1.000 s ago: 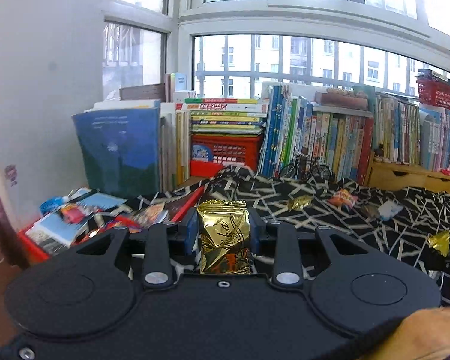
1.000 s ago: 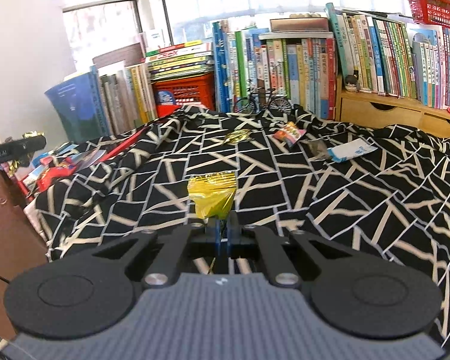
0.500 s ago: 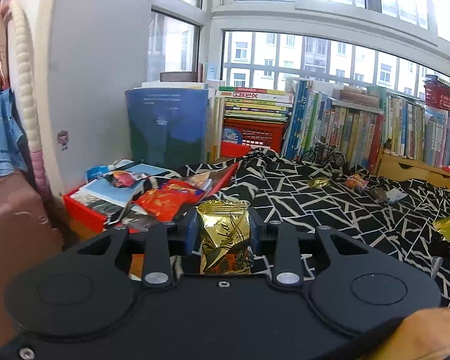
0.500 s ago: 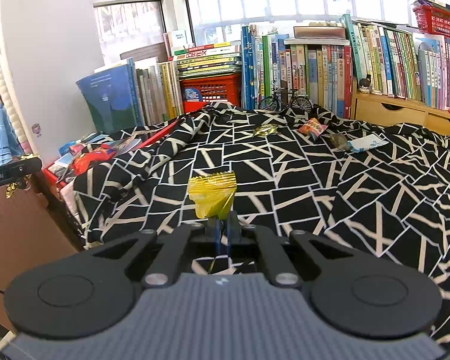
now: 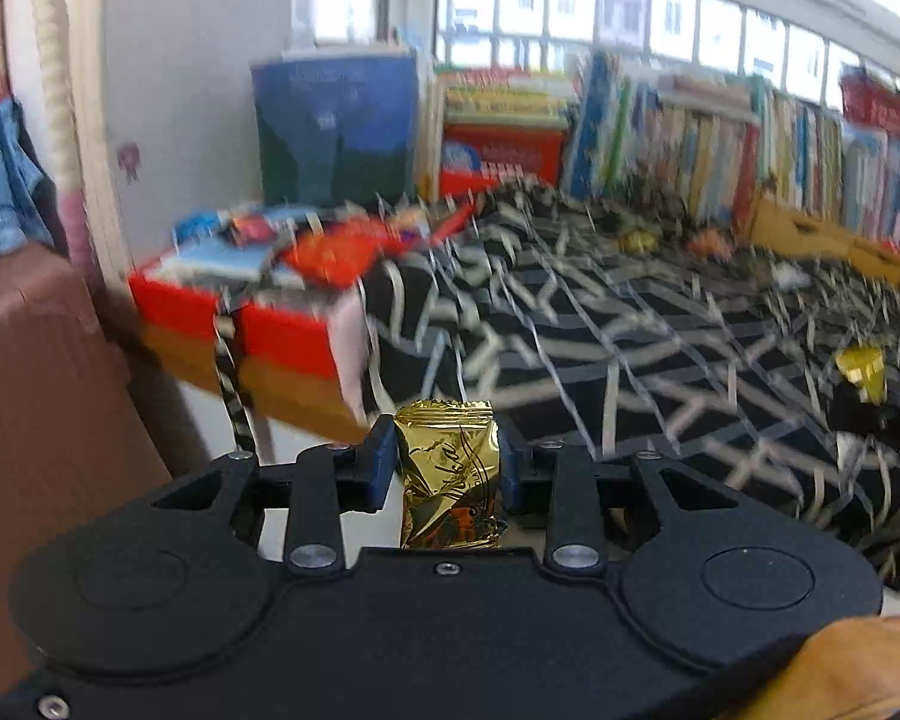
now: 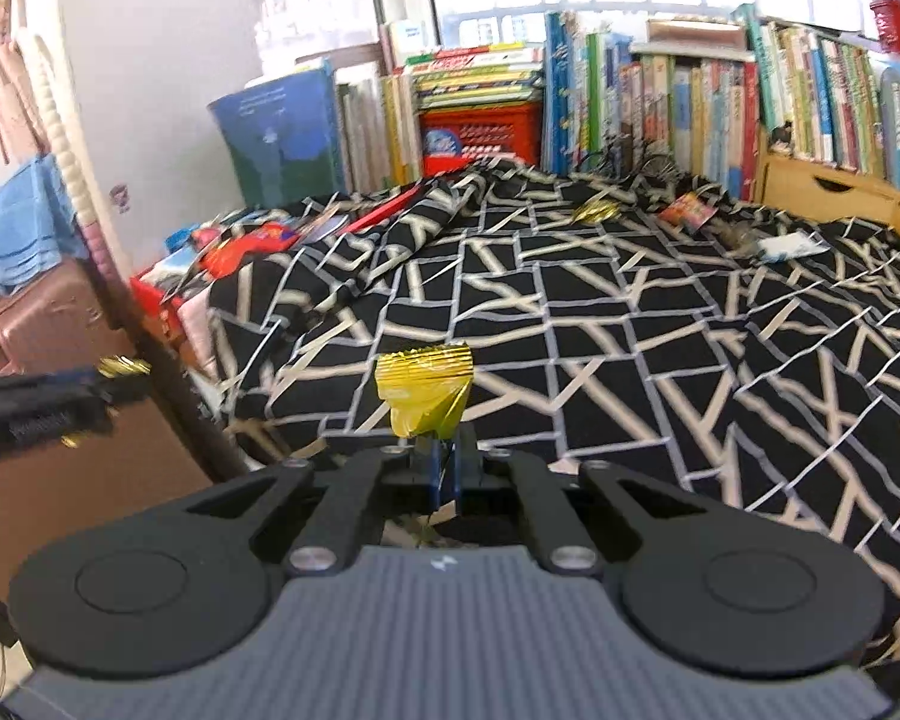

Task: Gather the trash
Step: 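Carry the gold candy in the left tool and yellow-green wrapper in the right toward the bin, then open the left tool over the bin to drop the gold candy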

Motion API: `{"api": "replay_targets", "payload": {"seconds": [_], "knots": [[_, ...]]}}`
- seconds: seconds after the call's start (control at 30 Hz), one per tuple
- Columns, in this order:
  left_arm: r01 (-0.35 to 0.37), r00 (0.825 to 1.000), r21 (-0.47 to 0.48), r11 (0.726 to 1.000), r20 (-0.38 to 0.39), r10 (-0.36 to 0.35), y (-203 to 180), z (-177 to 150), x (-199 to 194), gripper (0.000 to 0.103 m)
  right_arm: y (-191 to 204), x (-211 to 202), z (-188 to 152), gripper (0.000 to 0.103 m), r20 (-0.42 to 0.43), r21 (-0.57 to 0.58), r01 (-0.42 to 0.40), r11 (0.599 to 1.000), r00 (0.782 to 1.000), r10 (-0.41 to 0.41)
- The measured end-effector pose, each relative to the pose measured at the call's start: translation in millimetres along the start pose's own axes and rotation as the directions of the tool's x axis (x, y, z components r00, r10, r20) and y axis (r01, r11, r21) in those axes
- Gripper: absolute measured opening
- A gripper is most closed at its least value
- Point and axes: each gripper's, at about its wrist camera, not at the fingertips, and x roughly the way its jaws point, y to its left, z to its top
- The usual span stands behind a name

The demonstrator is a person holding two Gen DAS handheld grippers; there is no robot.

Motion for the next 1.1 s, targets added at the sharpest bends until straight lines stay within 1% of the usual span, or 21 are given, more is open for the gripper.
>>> {"api": "replay_targets", "payload": {"seconds": [0.13,0.2,0.27,0.33,0.47,0.53,0.57,0.6,0.63,0.67,0.73,0.9,1.0,1.1], "knots": [[0.031,0.996,0.03,0.999,-0.09,-0.028,-5.7,-24.0,14.5,0.032,17.1,0.0,-12.1,0.008,-0.038,0.025,-0.043,0.999,0.998,0.044],[0.04,0.991,0.034,0.999,-0.131,-0.035,-8.2,-34.2,23.0,0.032,24.2,-0.7,-17.1,0.008,-0.068,0.046,-0.094,0.995,0.993,0.097],[0.045,0.987,0.032,0.998,-0.156,-0.039,-10.9,-41.2,29.8,0.032,33.4,-3.2,-21.7,0.008,-0.088,0.012,-0.129,0.992,0.988,0.13],[0.047,0.983,0.023,0.999,-0.177,-0.042,-13.3,-46.1,36.7,0.032,39.0,-5.1,-22.9,0.008,-0.096,-0.024,-0.139,0.99,0.986,0.136],[0.061,0.979,0.011,0.998,-0.196,-0.057,-17.6,-48.9,46.7,0.033,36.5,-5.4,-19.8,0.008,-0.099,-0.026,-0.127,0.992,0.987,0.124],[0.055,0.978,0.016,0.998,-0.201,-0.051,-20.4,-46.7,51.2,0.046,32.1,-4.6,-19.2,0.008,-0.108,-0.013,-0.115,0.993,0.988,0.113],[0.042,0.979,0.02,0.999,-0.202,-0.038,-21.6,-45.6,53.0,0.061,29.9,-3.3,-18.7,0.008,-0.117,-0.006,-0.111,0.994,0.987,0.109],[0.029,0.98,0.024,0.999,-0.196,-0.023,-23.3,-44.6,53.8,0.074,27.8,-2.7,-18.5,0.008,-0.125,-0.001,-0.106,0.994,0.986,0.106],[0.018,0.983,0.024,1.0,-0.184,-0.013,-23.7,-44.0,54.2,0.078,25.8,-2.3,-17.8,0.008,-0.13,-0.001,-0.105,0.994,0.986,0.104],[0.019,0.984,0.021,1.0,-0.177,-0.015,-23.0,-43.1,54.9,0.079,24.6,-2.3,-17.6,0.008,-0.132,-0.004,-0.103,0.995,0.986,0.102],[0.026,0.982,0.008,1.0,-0.188,-0.024,-20.9,-40.9,58.3,0.079,22.8,-3.5,-16.4,0.008,-0.133,-0.012,-0.099,0.995,0.986,0.096],[0.004,0.977,-0.021,1.0,-0.212,-0.008,-15.6,-41.7,64.1,0.079,22.2,-2.9,-14.7,0.008,-0.14,-0.02,-0.1,0.995,0.985,0.096],[-0.003,0.977,-0.055,0.998,-0.214,-0.009,-9.5,-43.3,60.3,0.079,24.2,0.5,-15.7,0.008,-0.152,-0.02,-0.109,0.994,0.983,0.105],[-0.007,0.974,-0.047,0.999,-0.226,-0.004,-6.0,-46.4,55.5,0.081,29.2,4.9,-16.6,0.008,-0.161,-0.025,-0.125,0.992,0.98,0.12]]}}
